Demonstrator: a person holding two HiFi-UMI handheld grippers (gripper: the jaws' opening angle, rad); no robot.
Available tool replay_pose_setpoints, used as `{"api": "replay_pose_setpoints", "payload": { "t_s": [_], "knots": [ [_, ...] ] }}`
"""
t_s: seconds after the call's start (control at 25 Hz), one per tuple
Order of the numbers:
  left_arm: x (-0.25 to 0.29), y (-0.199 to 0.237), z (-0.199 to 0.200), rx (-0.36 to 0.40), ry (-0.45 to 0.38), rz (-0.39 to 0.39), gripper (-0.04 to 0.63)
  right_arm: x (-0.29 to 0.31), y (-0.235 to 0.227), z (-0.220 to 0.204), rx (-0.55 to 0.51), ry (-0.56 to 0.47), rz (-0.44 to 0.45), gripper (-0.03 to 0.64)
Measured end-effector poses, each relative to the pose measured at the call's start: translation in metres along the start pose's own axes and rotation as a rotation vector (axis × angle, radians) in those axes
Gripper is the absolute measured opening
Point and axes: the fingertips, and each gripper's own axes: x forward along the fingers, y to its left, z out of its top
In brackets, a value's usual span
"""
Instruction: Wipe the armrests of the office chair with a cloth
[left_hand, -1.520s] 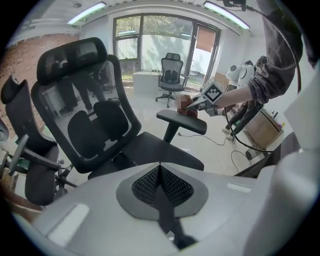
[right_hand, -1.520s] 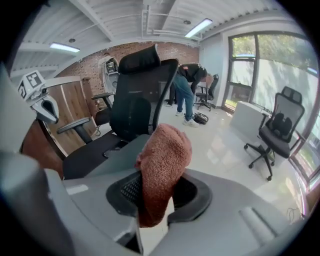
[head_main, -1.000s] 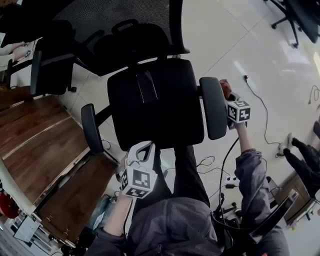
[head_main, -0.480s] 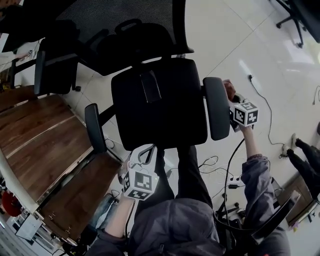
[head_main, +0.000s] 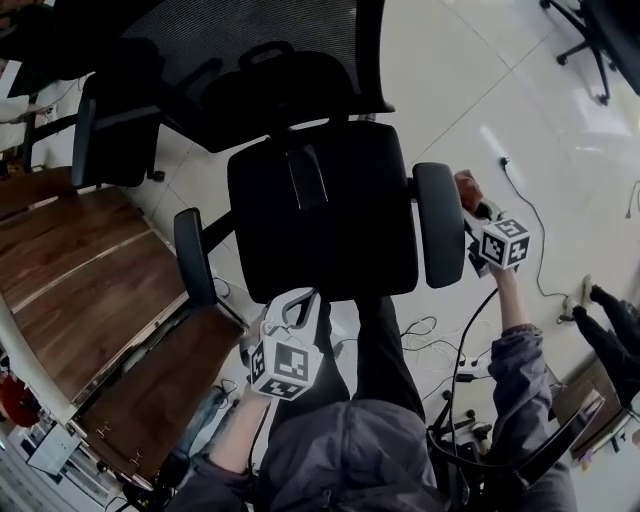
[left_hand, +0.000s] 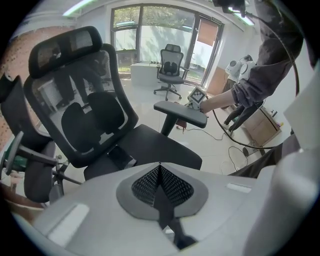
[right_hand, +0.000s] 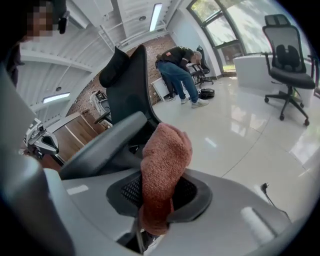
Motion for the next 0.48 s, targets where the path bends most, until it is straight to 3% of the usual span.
{"api": "replay_pose_setpoints", "payload": {
  "t_s": [0.32,0.48],
  "knots": [
    [0.002,0.014,-0.023,-0.031,0.045,0.021,0.015,0.079,-0.046,-0.045,0.12,0.11,-0.011,0.087],
    [0.003,0.015,-0.035,-0.046,0.065,0.016,0.015,0.093,-0.045,-0.048,0.134,0.119,-0.013,0.087]
  ]
}}
